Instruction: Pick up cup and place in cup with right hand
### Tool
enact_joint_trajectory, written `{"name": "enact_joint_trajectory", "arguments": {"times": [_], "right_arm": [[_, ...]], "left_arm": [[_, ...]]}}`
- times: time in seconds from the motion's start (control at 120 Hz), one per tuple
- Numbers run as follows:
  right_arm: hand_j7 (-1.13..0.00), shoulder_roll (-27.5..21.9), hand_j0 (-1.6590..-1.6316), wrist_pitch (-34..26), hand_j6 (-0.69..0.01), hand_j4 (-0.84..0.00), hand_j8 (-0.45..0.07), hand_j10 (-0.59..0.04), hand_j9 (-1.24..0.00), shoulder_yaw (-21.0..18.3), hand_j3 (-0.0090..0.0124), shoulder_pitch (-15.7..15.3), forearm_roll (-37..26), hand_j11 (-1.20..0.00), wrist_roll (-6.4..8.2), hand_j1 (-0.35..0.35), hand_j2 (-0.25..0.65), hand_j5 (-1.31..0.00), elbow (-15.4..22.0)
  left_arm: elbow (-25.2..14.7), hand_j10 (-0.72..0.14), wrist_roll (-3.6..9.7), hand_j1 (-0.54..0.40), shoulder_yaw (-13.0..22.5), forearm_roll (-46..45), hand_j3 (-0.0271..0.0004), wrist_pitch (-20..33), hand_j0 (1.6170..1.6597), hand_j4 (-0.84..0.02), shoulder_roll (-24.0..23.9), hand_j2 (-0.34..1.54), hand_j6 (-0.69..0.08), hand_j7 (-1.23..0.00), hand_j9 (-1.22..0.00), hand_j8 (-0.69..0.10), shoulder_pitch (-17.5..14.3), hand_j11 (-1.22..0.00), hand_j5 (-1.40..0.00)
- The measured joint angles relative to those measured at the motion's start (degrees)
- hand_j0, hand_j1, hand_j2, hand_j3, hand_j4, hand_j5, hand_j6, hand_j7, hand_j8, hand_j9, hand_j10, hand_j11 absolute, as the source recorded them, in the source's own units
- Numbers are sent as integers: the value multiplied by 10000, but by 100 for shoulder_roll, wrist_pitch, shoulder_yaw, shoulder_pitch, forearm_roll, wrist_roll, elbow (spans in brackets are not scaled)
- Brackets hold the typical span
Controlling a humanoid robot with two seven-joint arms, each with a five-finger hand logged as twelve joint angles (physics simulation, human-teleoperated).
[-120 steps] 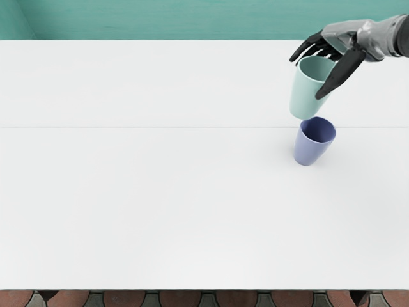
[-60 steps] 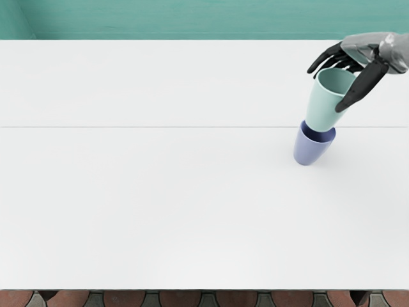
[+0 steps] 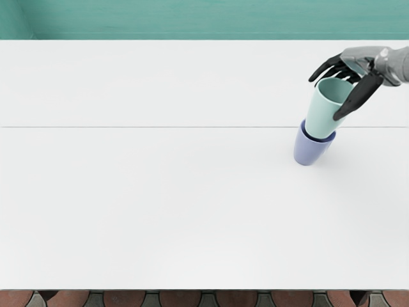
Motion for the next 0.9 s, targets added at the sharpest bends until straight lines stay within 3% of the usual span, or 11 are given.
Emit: {"name": "enact_joint_trajectory", "arguments": {"times": [0.317,0.517,0.567,0.9], "right_arm": [[-5546,93,-16547,-313,-3766,-4238,-3014,-3575,-5540,-5,1,-161,-279,-5578,0,352,-786,-5598,-7],[-5566,234,-16543,-461,-3818,-4250,-3071,-3651,-5565,-7,-9,-258,-356,-5583,0,340,-790,-5619,-36],[-5567,269,-16546,-504,-3748,-4244,-3005,-3582,-5570,-7,0,-314,-421,-5584,0,425,-615,-5628,-46],[-5526,442,-16551,-656,-3608,-4208,-2901,-3465,-5523,-15,0,-488,-589,-5563,0,516,-651,-5592,-108]], "left_arm": [[0,2,0,3489,0,0,-1,0,16581,2,0,-1,3,-1,-1,3,3,-1,-1],[0,2,0,3488,0,0,-1,0,16581,2,0,-1,3,-1,-1,3,2,-1,-1],[0,2,0,3489,0,0,-1,0,16581,2,0,-1,2,-1,-1,2,-2,-1,-1],[0,2,0,3489,0,0,-1,0,16581,2,0,-1,3,-1,-1,3,3,-1,-1]]}}
